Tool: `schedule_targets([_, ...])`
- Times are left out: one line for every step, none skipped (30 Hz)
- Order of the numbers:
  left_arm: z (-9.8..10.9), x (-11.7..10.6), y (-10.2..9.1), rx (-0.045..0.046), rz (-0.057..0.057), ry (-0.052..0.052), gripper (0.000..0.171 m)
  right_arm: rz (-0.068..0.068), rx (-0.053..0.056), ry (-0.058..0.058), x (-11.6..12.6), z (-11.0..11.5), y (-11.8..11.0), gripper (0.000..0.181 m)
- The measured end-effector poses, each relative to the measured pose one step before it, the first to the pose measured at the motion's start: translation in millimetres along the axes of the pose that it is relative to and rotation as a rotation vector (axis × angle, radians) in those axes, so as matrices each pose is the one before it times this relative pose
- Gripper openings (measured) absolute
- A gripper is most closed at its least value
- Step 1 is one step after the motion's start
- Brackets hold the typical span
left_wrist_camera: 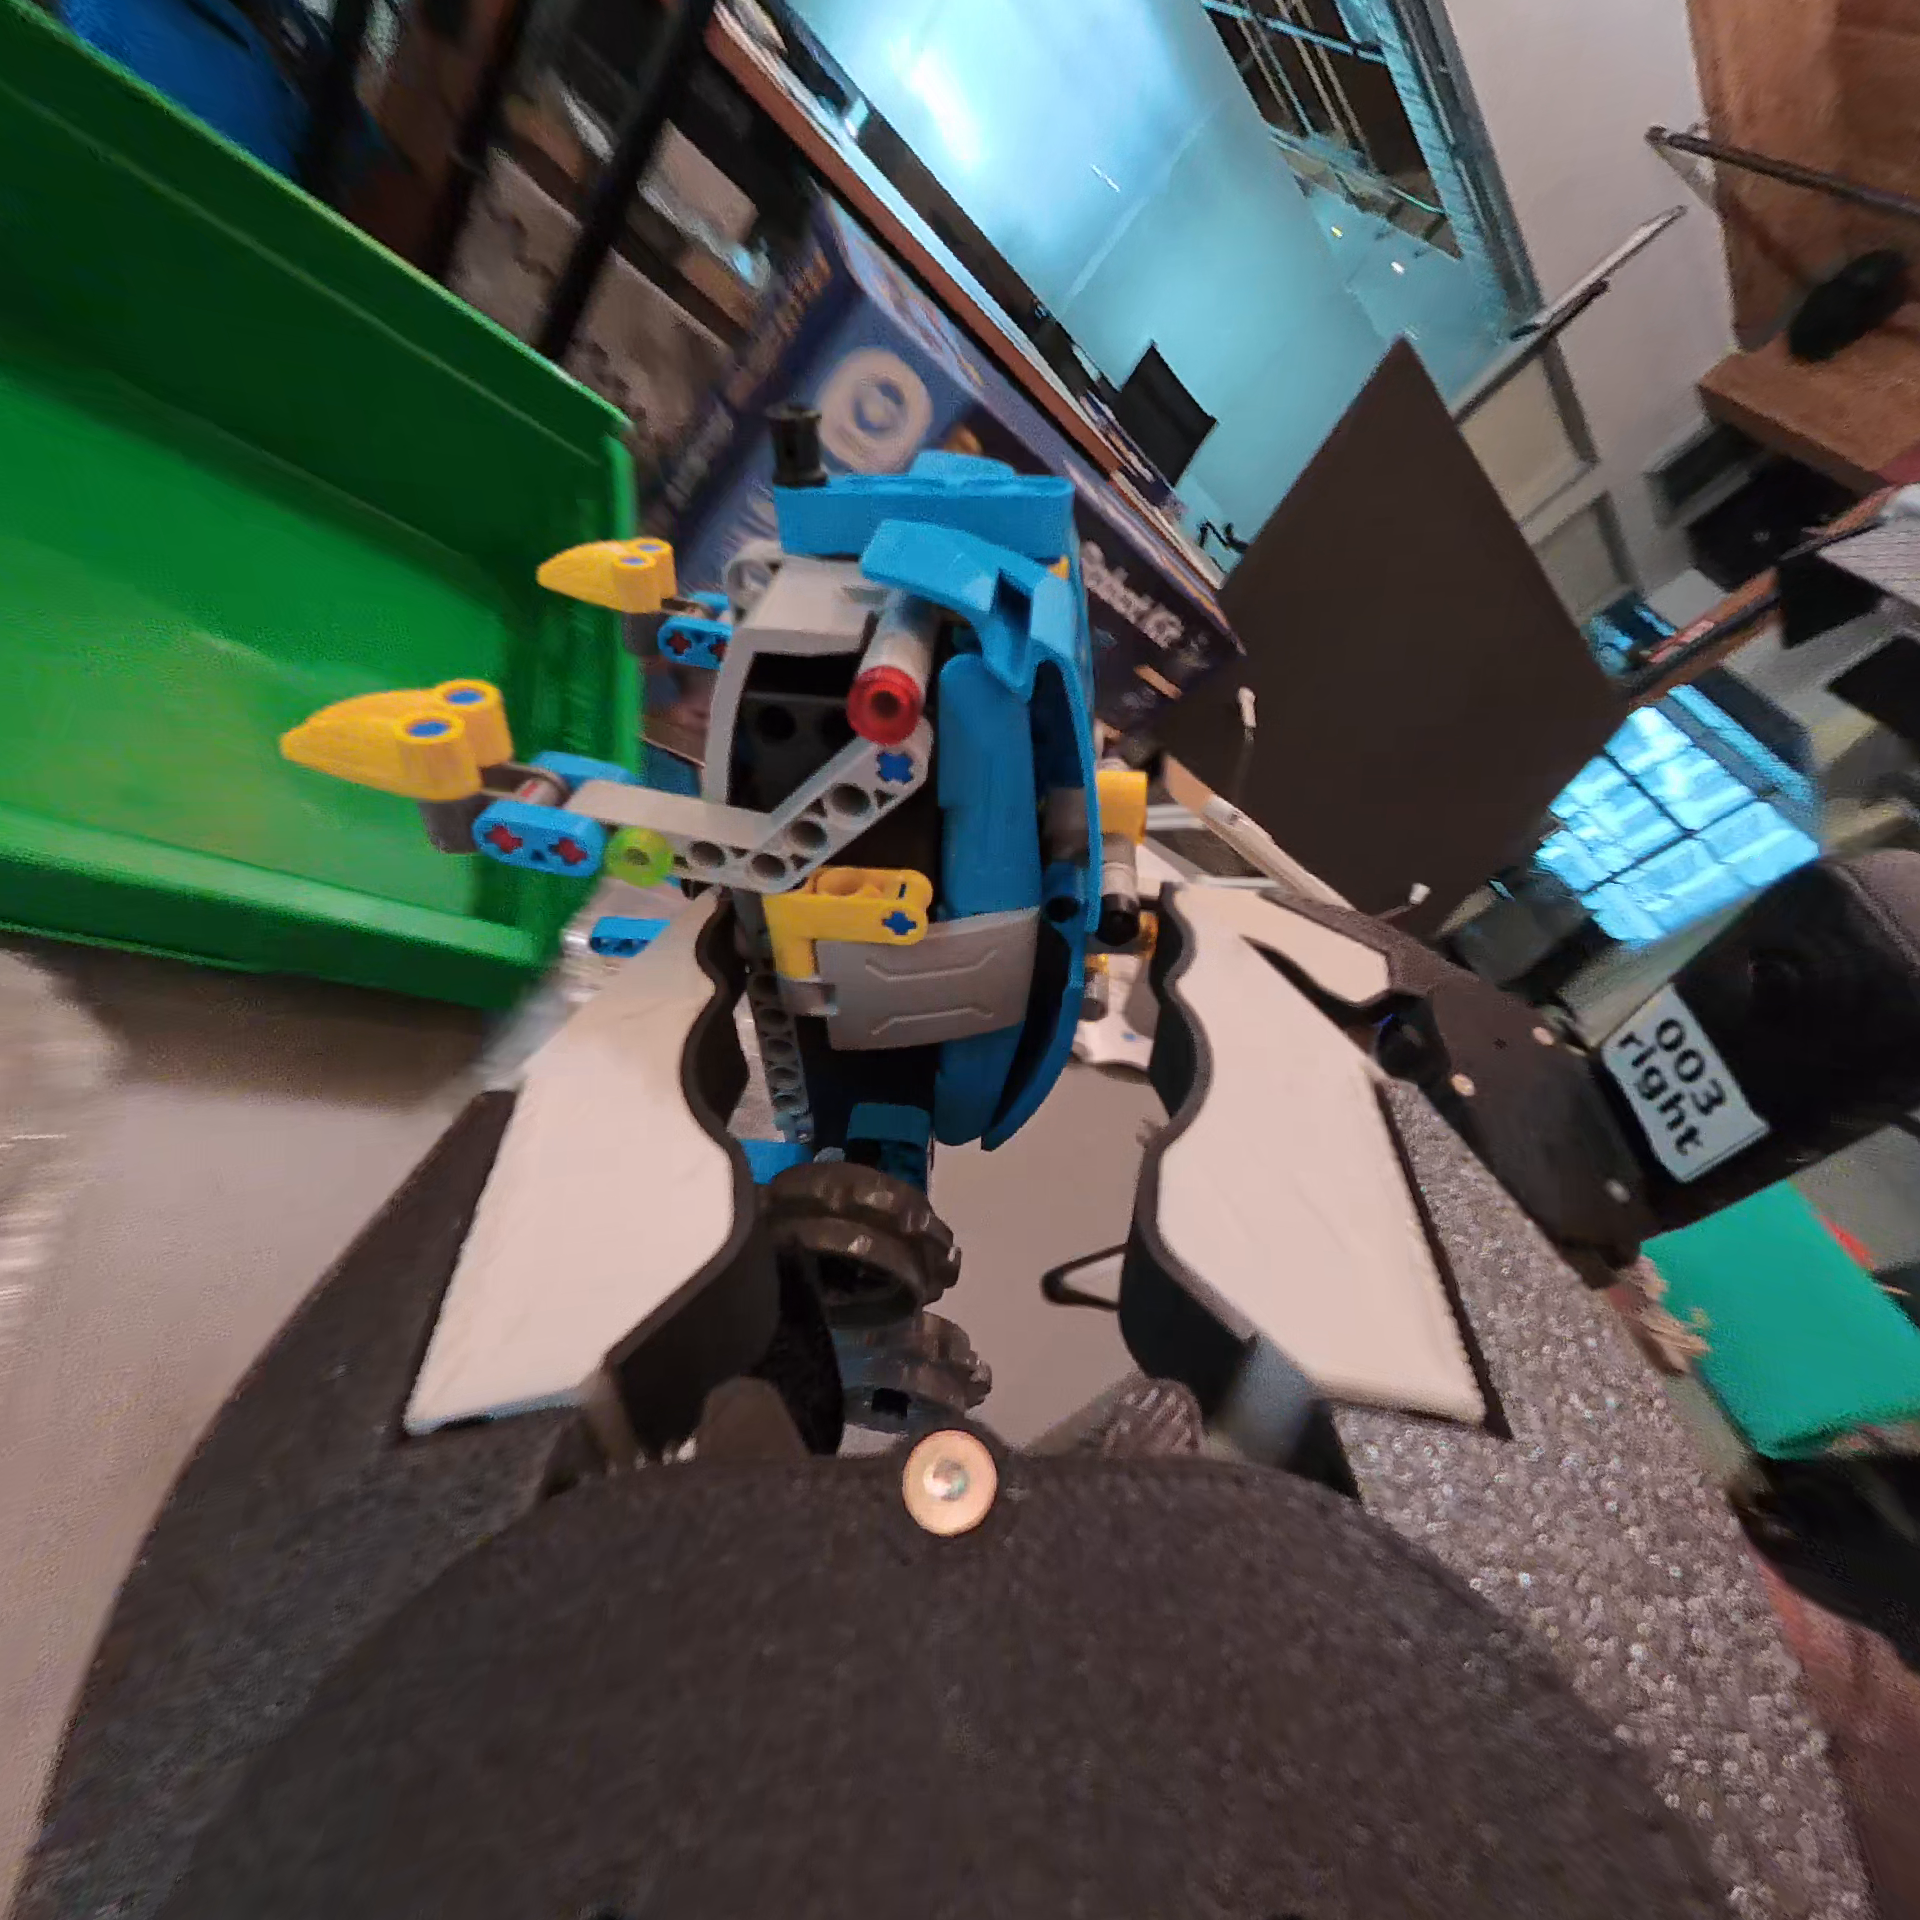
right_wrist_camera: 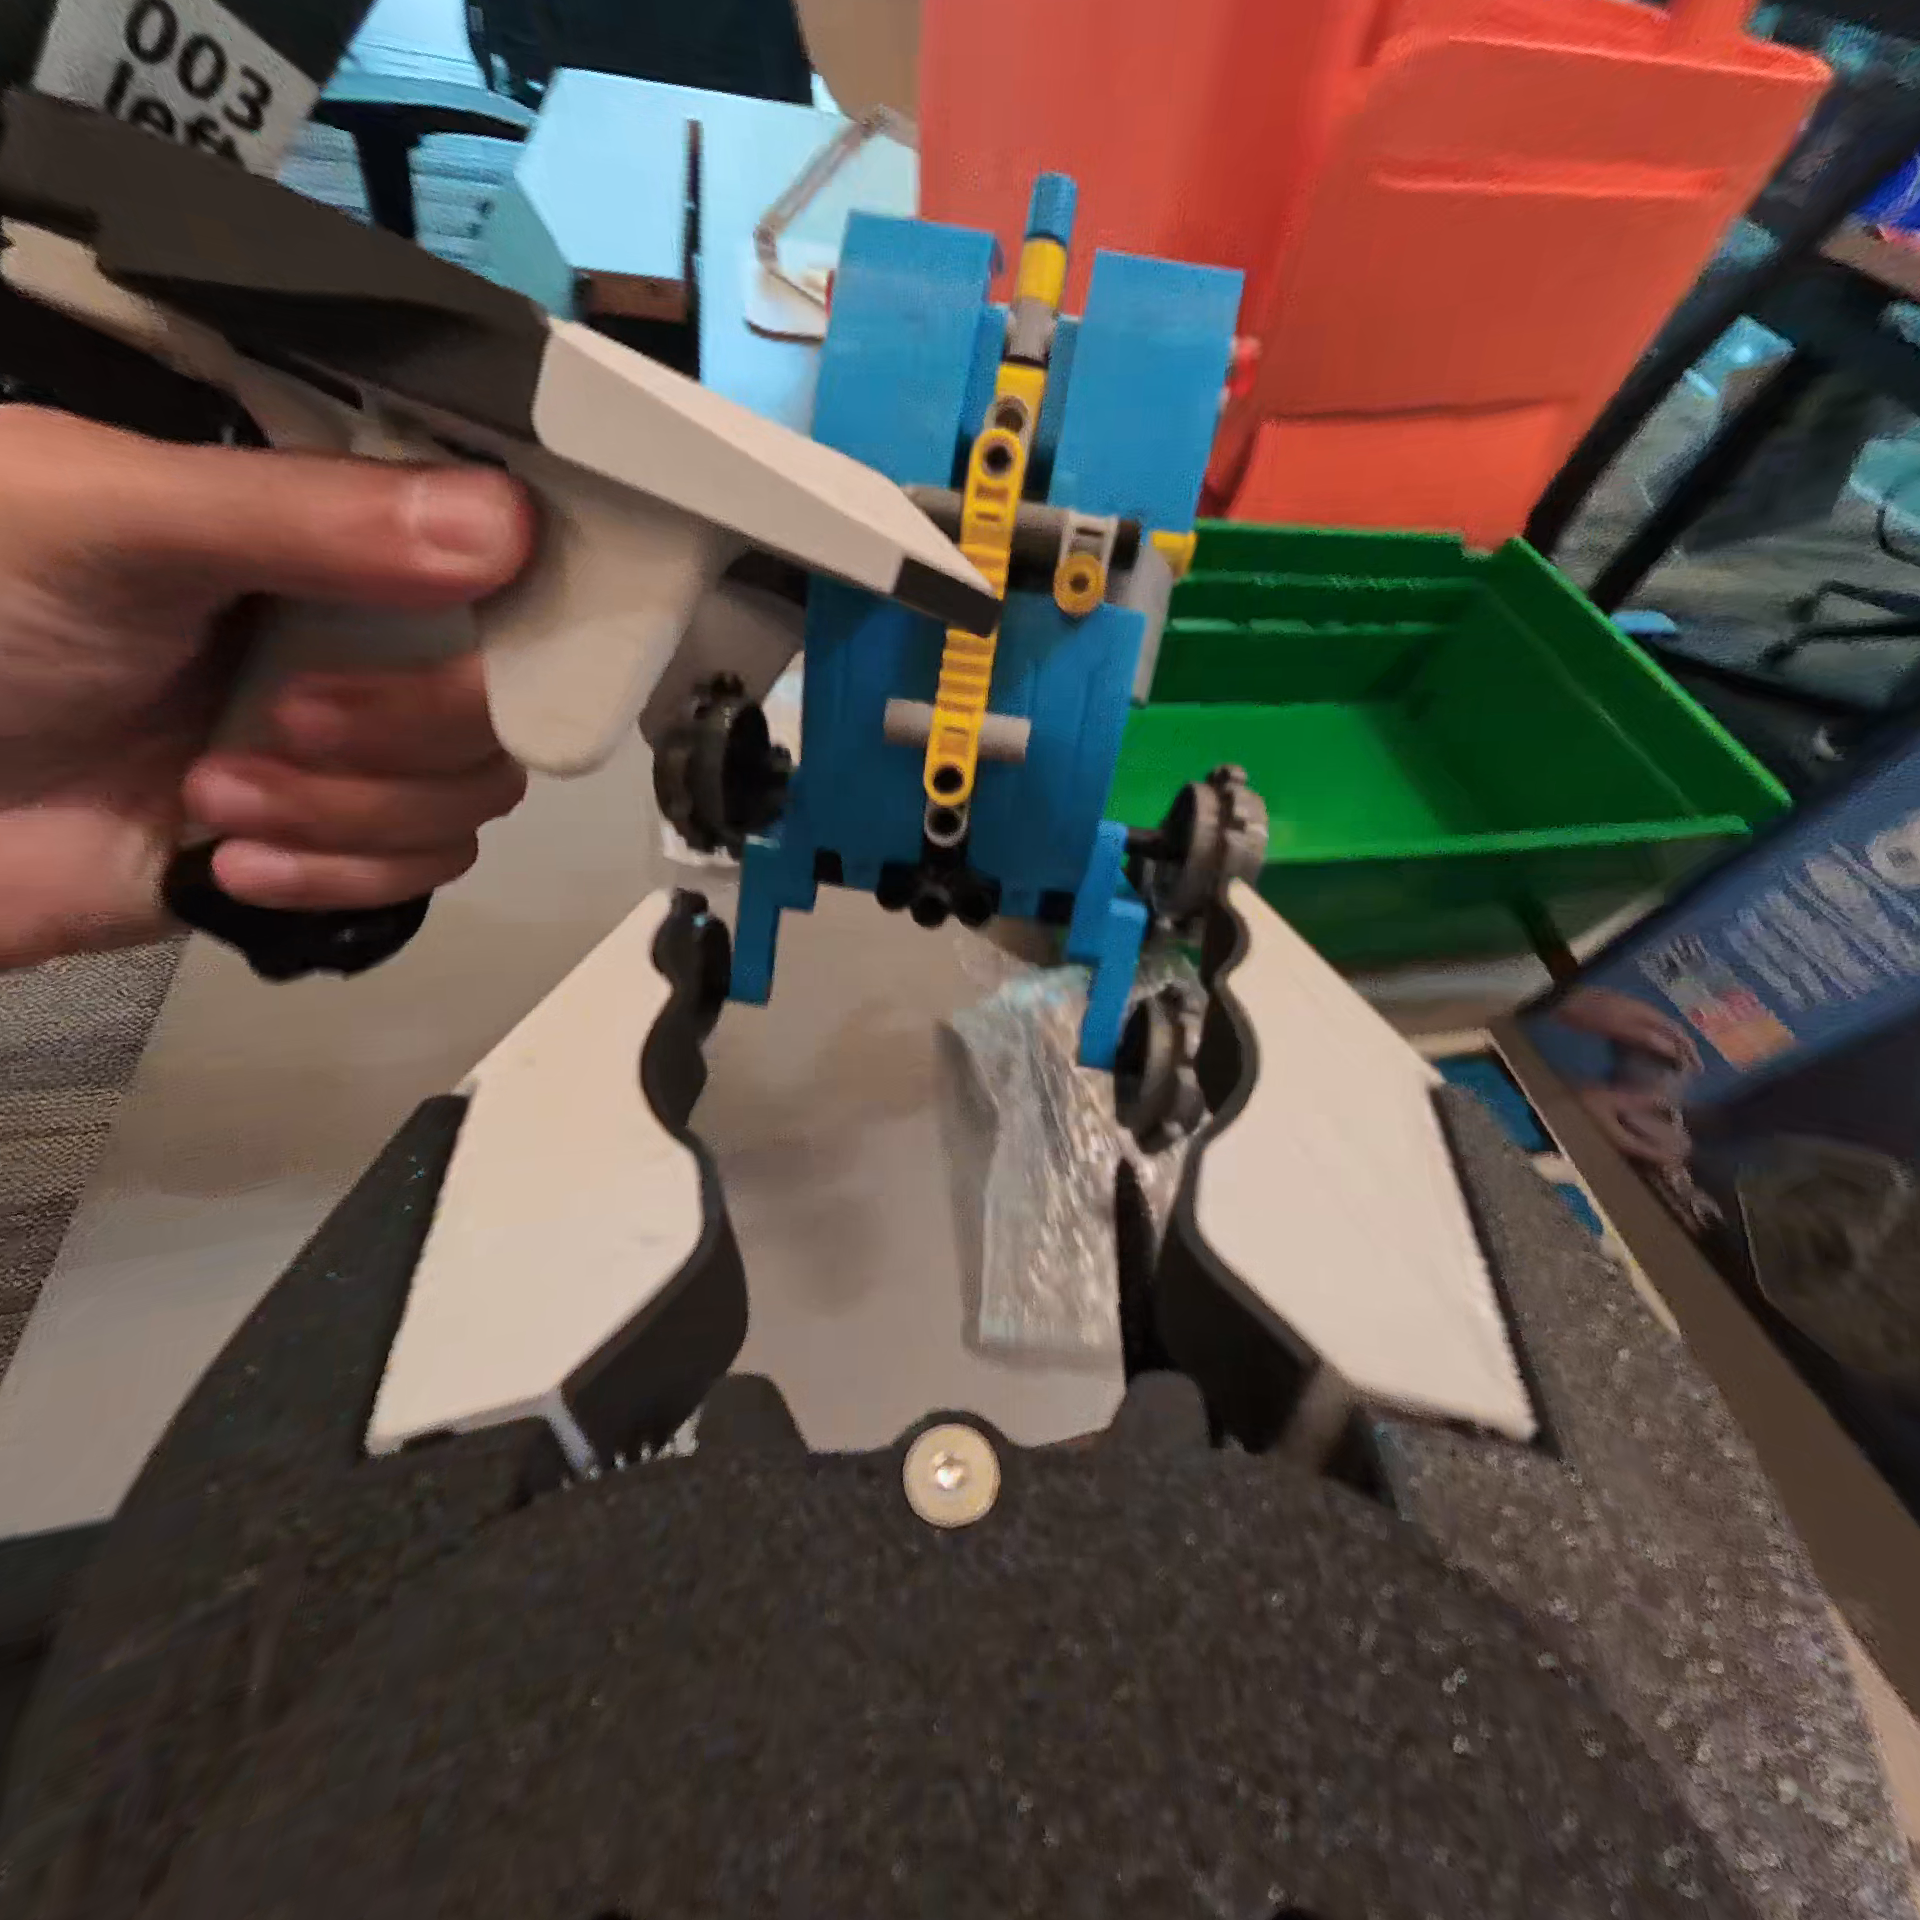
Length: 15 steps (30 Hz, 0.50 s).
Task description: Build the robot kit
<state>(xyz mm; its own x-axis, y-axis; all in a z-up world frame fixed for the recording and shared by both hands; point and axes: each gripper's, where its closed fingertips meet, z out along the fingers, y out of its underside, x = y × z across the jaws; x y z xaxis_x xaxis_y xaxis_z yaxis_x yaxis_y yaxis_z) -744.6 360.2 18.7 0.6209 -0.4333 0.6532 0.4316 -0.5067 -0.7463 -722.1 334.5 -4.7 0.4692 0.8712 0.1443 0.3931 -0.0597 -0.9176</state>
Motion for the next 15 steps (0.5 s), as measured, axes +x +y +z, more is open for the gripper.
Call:
schedule_targets([13.47,11.45,11.87,-0.02312,-0.0294,0.0258,0.078,0.0256,-0.013,0.0079,5.17,-9.18,8.68,0.1])
schedule_targets([12.19,11.07,12.1,-0.02407,-0.0265,0.0238,0.078,0.0221,-0.0155,0.0109,6.37,-9.05,9.5,0.1])
schedule_targets([10.95,7.38,12.58,-0.02426,-0.0067,-0.0038,0.078,0.0068,-0.0167,0.0247,8.19,-9.63,9.99,0.098])
schedule_targets([9.19,7.44,11.48,-0.01867,0.0092,-0.0054,0.078,-0.0018,-0.0289,0.0126,5.87,-9.86,11.18,0.097])
schedule_targets([7.57,7.99,10.99,-0.0196,0.0097,0.0,0.078,-0.0069,-0.0292,0.0072,4.17,-10.63,10.75,0.092])
schedule_targets([6.8,10.24,11.69,-0.02724,0.0001,0.0184,0.078,-0.0162,-0.0275,-0.0031,2.21,-10.63,10.78,0.078])
schedule_targets([6.64,10.07,12.57,-0.03467,-0.003,0.019,0.078,-0.0058,-0.0165,-0.0277,-1.96,-10.54,9.34,0.072])
schedule_targets([5.72,8.08,10.91,-0.02263,0.0061,0.0039,0.078,0.0117,-0.0096,-0.0239,-1.67,-9.61,8.51,0.071])
schedule_targets([5.07,6.54,9.78,-0.01585,0.0141,-0.0089,0.078,0.0157,-0.0153,-0.0177,-1.63,-7.76,9.37,0.069])
schedule_targets([3.94,5.75,9.08,-0.01509,0.0207,-0.0142,0.079,0.0105,-0.008,-0.0064,-1.21,-6.57,8.53,0.069])
schedule_targets([2.69,5.63,8.39,-0.01329,0.0247,-0.012,0.079,0.0009,0.0005,-0.0032,-1.67,-5.86,7.46,0.069])
schedule_targets([1.33,5.45,7.4,-0.00775,0.0225,-0.0078,0.079,0.0027,0.0074,-0.0047,-2.08,-5.11,6.31,0.068])
schedule_targets([0.13,5.56,6.26,-0.00243,0.0164,0.0012,0.078,0.0068,0.0105,-0.0086,-2.34,-4.3,5.82,0.067])
schedule_targets([-0.96,5.93,5.74,-0.00342,0.0118,0.0114,0.075,0.0105,0.0016,-0.015,-2.35,-3.21,6.95,0.067])
schedule_targets([-1.72,6.62,5.19,-0.00508,0.0102,0.0224,0.071,0.0123,-0.0082,-0.0209,-2.12,-1.77,8.45,0.066])
